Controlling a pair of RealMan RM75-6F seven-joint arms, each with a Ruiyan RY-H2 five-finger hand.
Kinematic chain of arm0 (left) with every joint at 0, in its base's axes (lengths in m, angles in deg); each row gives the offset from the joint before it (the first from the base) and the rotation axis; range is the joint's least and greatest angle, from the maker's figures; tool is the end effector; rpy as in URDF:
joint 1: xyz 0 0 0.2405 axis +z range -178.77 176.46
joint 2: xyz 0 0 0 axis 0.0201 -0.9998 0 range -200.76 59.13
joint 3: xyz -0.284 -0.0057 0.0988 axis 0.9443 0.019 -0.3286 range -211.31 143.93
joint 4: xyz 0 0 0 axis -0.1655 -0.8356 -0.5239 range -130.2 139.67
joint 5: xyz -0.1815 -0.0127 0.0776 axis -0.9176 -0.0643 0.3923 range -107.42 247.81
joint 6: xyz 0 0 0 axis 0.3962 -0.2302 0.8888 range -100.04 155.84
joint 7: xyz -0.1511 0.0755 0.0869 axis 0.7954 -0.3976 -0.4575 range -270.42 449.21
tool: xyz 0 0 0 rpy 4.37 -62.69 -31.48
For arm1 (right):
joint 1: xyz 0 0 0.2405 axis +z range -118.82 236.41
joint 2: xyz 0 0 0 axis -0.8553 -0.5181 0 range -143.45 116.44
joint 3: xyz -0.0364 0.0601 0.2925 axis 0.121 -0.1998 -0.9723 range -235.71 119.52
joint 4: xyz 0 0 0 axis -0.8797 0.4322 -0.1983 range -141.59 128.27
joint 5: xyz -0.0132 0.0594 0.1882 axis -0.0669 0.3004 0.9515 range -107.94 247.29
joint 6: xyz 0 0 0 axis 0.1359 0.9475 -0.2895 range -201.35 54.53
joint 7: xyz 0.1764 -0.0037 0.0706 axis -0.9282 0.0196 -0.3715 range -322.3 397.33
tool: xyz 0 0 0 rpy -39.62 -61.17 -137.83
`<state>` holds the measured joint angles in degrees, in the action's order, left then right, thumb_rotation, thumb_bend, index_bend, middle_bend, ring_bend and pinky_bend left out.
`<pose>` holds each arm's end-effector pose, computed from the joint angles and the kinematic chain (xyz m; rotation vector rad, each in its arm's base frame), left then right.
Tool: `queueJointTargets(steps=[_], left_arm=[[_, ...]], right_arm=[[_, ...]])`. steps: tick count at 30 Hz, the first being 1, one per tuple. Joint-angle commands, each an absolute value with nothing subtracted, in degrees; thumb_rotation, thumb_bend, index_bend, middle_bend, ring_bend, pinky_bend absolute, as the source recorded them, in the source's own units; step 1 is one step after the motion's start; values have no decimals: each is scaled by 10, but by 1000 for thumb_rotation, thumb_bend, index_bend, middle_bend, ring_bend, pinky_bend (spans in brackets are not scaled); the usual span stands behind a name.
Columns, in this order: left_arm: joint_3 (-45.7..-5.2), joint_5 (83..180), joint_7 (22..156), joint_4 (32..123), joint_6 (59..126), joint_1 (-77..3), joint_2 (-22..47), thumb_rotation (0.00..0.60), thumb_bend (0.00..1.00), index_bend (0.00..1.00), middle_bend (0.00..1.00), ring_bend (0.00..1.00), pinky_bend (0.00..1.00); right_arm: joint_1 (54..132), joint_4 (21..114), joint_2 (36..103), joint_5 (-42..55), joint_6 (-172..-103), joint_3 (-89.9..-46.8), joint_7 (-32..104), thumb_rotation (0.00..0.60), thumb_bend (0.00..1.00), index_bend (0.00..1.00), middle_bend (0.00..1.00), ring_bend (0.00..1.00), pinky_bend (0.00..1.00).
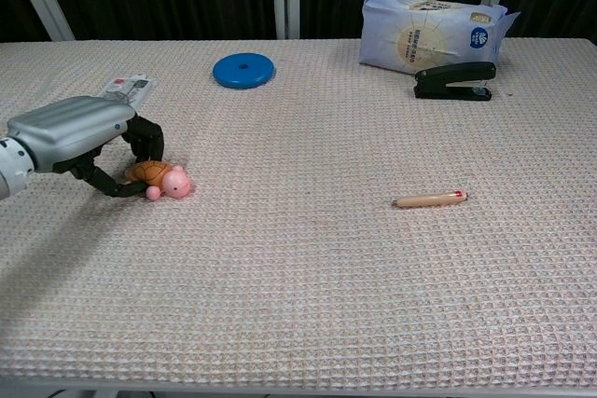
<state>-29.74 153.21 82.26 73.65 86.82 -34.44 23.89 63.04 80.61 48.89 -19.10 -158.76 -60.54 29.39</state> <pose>-0.2384 0.3714 -0.0508 -1.9292 -0.8640 -0.9099 -0.3582 -0.2254 0.2052 1.4058 -0.9106 0.9380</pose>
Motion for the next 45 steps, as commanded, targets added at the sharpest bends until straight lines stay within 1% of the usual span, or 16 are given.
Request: queueJointTargets(steps=[1,2,4,9,12,17,21,26,28,31,33,35,38,45], left_arm=[[-295,1522,800,785,869,-343,210,600,250,242,204,69,192],[-294,1518,793,795,868,-343,204,600,250,221,174,51,186],[-293,1507,788,810,860,-343,196,600,250,204,156,41,179],[-292,1495,785,824,847,-348,191,600,253,204,168,41,184],[-293,1507,798,816,851,-352,197,600,281,256,213,48,191],[-299,1530,833,784,853,-362,213,600,346,374,311,129,212],[-305,1534,840,764,842,-368,218,600,363,420,354,150,213],[-308,1521,835,757,821,-373,220,600,369,436,374,161,228],[-307,1522,839,752,826,-372,224,600,372,473,414,187,246],[-306,1527,844,741,838,-371,232,600,373,611,558,285,308],[-305,1530,847,730,847,-370,239,600,374,715,665,378,379],[-305,1530,849,719,851,-369,246,600,377,784,735,449,439],[-306,1527,846,710,847,-369,249,600,379,821,782,510,476],[-309,1529,843,708,848,-370,249,600,386,855,833,553,481]], right_arm=[[631,806,489,-192,-1587,-605,294,600,171,0,0,0,0],[631,805,490,-192,-1586,-604,294,600,171,0,0,0,0],[631,805,491,-192,-1585,-604,295,600,172,0,0,0,0],[632,804,492,-190,-1583,-604,295,600,172,0,0,0,0],[632,803,492,-189,-1582,-604,295,600,172,0,0,0,0],[633,801,493,-186,-1577,-604,294,600,171,0,0,0,0],[633,800,492,-183,-1576,-605,293,600,172,0,0,0,0],[633,798,492,-181,-1576,-606,291,600,174,0,0,0,0],[633,798,492,-181,-1575,-606,291,600,175,0,0,0,0],[633,798,492,-181,-1575,-606,291,600,172,0,0,0,0],[633,798,492,-180,-1575,-606,291,600,173,0,0,0,0],[633,798,492,-180,-1575,-606,291,600,173,0,0,0,0],[633,799,491,-179,-1575,-606,292,600,174,0,0,0,0],[632,800,490,-181,-1577,-606,292,600,174,0,0,0,0]])
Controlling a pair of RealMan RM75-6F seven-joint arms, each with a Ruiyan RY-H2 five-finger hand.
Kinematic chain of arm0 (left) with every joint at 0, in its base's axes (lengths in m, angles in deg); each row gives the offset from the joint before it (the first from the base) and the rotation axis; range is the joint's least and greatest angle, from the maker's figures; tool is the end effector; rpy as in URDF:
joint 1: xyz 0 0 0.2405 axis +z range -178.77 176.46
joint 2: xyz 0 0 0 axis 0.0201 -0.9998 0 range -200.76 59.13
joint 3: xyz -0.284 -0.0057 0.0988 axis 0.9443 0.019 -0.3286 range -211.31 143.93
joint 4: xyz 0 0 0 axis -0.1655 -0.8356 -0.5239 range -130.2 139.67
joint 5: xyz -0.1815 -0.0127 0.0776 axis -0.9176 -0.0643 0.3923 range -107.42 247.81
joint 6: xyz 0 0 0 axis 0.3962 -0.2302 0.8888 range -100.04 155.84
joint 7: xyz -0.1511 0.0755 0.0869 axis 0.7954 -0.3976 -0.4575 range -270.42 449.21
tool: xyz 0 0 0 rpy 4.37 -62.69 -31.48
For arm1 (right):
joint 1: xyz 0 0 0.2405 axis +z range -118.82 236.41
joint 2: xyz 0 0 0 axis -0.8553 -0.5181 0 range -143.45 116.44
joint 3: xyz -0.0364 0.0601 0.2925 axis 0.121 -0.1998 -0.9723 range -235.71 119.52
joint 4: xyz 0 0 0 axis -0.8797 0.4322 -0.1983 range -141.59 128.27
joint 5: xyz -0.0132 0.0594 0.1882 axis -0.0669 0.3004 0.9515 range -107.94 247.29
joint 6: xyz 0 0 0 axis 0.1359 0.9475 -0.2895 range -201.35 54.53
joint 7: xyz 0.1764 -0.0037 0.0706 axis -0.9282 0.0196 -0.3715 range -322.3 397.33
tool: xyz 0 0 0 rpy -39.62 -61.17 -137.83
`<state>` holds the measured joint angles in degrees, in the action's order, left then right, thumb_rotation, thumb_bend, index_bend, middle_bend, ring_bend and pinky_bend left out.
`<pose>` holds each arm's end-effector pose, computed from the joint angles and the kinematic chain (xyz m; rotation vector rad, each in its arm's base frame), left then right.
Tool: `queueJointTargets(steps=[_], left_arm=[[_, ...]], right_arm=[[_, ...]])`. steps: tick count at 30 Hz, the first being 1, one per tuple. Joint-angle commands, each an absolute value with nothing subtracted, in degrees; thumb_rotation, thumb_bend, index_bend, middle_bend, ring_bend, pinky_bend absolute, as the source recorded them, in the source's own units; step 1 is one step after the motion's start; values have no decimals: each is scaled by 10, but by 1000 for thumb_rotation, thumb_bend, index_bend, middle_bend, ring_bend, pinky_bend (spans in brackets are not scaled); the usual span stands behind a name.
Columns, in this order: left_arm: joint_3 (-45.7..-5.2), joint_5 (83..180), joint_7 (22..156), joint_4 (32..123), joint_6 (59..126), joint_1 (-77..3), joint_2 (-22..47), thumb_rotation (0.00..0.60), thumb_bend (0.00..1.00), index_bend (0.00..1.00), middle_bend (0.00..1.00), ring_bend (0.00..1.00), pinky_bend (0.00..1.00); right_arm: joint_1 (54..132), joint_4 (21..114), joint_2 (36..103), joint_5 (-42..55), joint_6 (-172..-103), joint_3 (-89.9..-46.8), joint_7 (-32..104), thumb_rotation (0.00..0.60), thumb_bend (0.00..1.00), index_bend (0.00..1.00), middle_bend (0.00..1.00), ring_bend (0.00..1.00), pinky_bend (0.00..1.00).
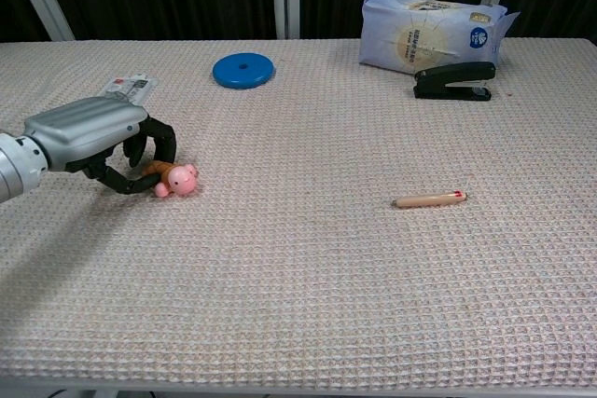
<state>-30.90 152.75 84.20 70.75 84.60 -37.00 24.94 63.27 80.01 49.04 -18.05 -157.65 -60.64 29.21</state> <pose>-0.2359 0.3805 -0.0623 -1.9761 -0.8651 -0.8807 -0.3638 -0.2274 0.2043 1.3993 -0.9242 0.9174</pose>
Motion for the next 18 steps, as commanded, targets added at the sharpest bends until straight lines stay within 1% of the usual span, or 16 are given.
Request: queueJointTargets(steps=[1,5,7,9,10,11,12,13,14,15,16,18], left_arm=[[-310,1531,845,708,851,-370,249,600,389,857,839,556,482],[-309,1537,860,715,868,-365,247,600,390,846,828,552,495],[-312,1542,862,721,869,-365,241,600,362,761,752,496,489],[-318,1544,857,736,859,-368,225,600,289,523,532,332,431],[-320,1544,853,745,855,-369,218,600,251,368,376,219,368],[-320,1546,848,757,856,-369,209,600,225,221,204,102,279],[-319,1550,845,763,865,-368,204,600,217,160,124,55,221],[-316,1558,842,763,884,-364,204,600,206,97,46,13,130],[-311,1568,841,758,918,-356,208,600,196,59,7,0,59],[-308,1571,840,755,937,-350,209,600,188,37,0,0,17],[-305,1568,835,757,953,-341,205,600,180,22,0,0,0],[-303,1560,820,771,967,-329,188,600,169,15,0,0,0]], right_arm=[[632,801,490,-181,-1578,-607,292,600,175,0,0,0,0],[631,801,489,-181,-1580,-607,292,600,176,0,0,0,0],[631,801,489,-182,-1580,-607,292,600,177,0,0,0,0],[631,802,489,-183,-1580,-607,292,600,175,0,0,0,0],[631,803,489,-183,-1581,-606,293,600,175,0,0,0,0],[631,803,489,-184,-1581,-606,294,600,177,0,0,0,0],[631,804,489,-184,-1581,-606,294,600,177,0,0,0,0],[631,805,489,-184,-1581,-606,295,600,177,0,0,0,0],[631,806,488,-184,-1581,-606,296,600,175,0,0,0,0],[632,807,488,-184,-1581,-607,297,600,175,0,0,0,0],[632,808,487,-184,-1581,-607,298,600,174,0,0,0,0],[633,810,487,-185,-1579,-607,300,600,174,0,0,0,0]])
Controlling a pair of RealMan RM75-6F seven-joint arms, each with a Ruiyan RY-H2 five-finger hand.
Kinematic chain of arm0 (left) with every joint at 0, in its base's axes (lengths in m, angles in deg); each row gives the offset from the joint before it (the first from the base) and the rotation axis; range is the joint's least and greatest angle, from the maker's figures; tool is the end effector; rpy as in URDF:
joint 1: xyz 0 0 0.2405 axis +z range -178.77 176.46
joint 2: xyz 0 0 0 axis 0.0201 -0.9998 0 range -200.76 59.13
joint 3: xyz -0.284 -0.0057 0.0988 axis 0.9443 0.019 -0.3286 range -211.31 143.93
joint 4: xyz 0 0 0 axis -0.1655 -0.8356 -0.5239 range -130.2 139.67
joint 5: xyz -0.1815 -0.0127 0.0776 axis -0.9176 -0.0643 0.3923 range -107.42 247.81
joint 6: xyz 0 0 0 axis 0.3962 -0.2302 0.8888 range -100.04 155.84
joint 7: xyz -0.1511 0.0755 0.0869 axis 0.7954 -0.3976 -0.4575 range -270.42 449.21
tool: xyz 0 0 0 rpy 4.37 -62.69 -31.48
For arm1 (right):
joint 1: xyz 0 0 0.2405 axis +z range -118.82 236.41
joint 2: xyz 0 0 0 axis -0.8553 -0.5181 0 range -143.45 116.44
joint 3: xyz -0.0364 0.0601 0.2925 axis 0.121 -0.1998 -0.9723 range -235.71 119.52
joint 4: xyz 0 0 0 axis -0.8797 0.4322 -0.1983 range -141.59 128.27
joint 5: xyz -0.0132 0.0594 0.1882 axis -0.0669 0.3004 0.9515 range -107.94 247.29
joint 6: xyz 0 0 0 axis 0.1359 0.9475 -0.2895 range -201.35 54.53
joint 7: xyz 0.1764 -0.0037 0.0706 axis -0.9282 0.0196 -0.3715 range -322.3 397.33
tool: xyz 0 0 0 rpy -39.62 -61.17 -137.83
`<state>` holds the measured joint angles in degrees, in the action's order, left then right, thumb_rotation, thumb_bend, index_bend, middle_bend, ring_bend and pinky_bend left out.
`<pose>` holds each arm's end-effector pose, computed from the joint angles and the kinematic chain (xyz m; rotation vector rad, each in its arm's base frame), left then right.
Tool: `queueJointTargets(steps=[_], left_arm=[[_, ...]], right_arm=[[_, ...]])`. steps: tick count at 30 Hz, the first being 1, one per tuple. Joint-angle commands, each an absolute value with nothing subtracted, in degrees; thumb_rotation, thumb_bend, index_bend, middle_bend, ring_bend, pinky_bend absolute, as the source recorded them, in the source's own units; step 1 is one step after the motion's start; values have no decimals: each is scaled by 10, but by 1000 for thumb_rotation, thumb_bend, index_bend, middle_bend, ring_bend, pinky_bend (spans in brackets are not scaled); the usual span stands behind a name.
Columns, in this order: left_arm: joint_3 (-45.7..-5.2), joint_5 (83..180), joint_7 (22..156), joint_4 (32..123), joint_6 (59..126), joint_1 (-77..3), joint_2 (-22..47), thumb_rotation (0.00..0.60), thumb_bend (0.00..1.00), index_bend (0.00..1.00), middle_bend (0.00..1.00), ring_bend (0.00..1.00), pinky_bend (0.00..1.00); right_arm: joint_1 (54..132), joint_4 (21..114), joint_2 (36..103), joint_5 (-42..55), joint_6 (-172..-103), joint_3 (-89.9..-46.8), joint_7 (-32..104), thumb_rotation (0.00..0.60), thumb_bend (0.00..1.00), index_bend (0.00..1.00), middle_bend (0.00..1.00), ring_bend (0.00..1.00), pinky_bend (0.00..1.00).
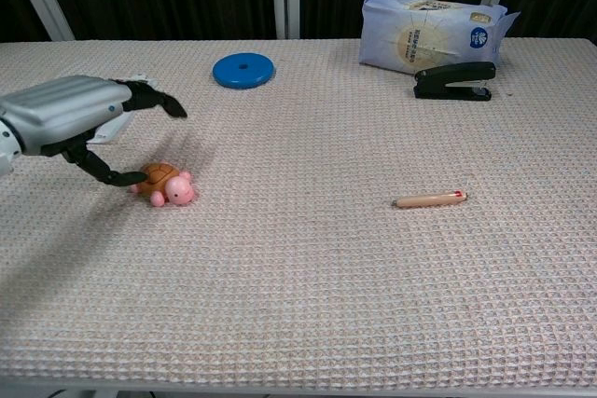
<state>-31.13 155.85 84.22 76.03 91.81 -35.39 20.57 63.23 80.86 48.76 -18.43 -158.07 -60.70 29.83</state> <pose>-0.2259 0.3735 -0.0237 -1.9261 -0.7872 -0.9975 -0.3595 -0.2271 0.2052 1.4029 -0.9152 0.9251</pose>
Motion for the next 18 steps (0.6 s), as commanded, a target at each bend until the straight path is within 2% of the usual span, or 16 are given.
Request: queueJointTargets(steps=[1,9,14,18], left_arm=[[-302,1556,813,782,974,-323,177,600,165,15,0,0,0],[-318,1524,789,894,1057,-233,53,600,156,15,0,0,0],[-338,1541,839,890,1121,-177,20,600,150,16,0,0,0],[-350,1547,865,879,1142,-148,16,600,149,16,0,0,0]], right_arm=[[634,812,487,-185,-1578,-607,301,600,174,0,0,0,0],[641,828,491,-188,-1572,-608,314,600,177,0,0,0,0],[648,837,499,-189,-1563,-608,333,600,175,0,0,0,0],[651,844,502,-193,-1559,-605,347,600,174,0,0,0,0]])
